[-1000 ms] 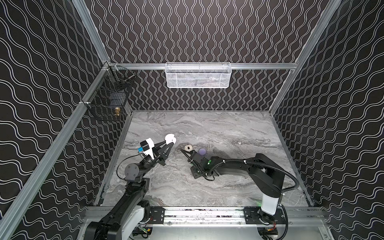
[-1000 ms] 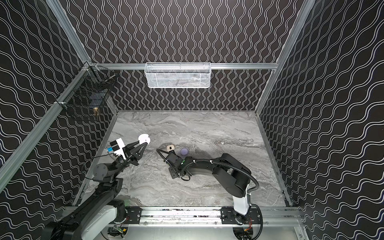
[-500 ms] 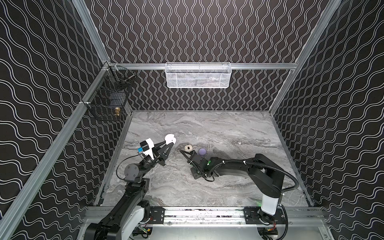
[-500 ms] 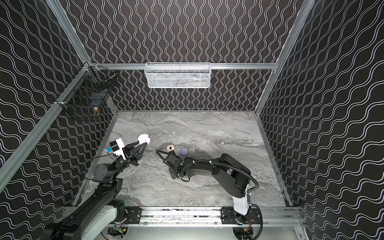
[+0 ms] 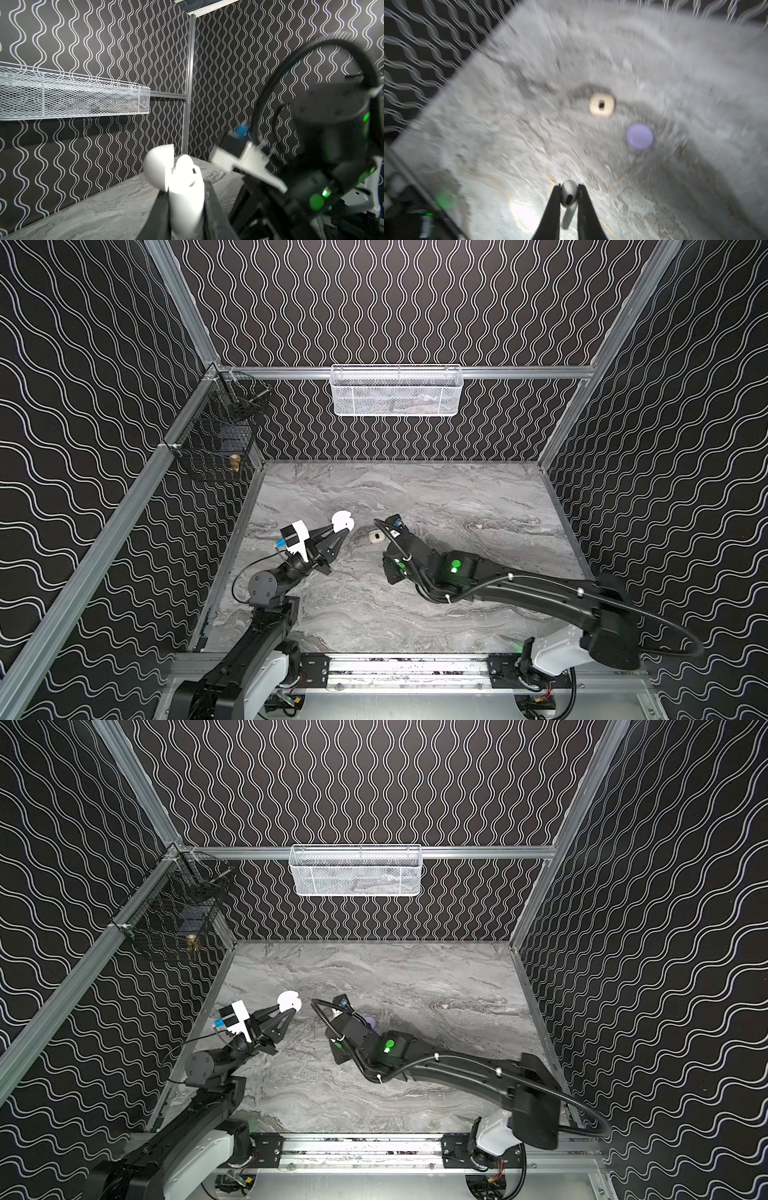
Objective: Insert the wireless bluetooth earbuds into the charging case
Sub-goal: 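Carry the second earbud to the case in the left gripper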
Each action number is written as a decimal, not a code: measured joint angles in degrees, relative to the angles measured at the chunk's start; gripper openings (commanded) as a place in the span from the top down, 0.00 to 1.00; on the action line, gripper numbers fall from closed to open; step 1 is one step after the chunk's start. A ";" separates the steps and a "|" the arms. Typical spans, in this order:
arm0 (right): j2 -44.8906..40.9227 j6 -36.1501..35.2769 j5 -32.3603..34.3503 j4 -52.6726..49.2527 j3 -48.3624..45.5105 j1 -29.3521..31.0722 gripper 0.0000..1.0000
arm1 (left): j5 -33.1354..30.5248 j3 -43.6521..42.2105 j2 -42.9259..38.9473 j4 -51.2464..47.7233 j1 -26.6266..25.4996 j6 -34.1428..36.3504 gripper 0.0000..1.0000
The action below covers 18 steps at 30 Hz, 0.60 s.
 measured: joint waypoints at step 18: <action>-5.25 -19.23 17.25 19.78 3.08 12.59 0.88 | -6.58 2.64 -11.21 -20.85 -16.22 18.38 1.00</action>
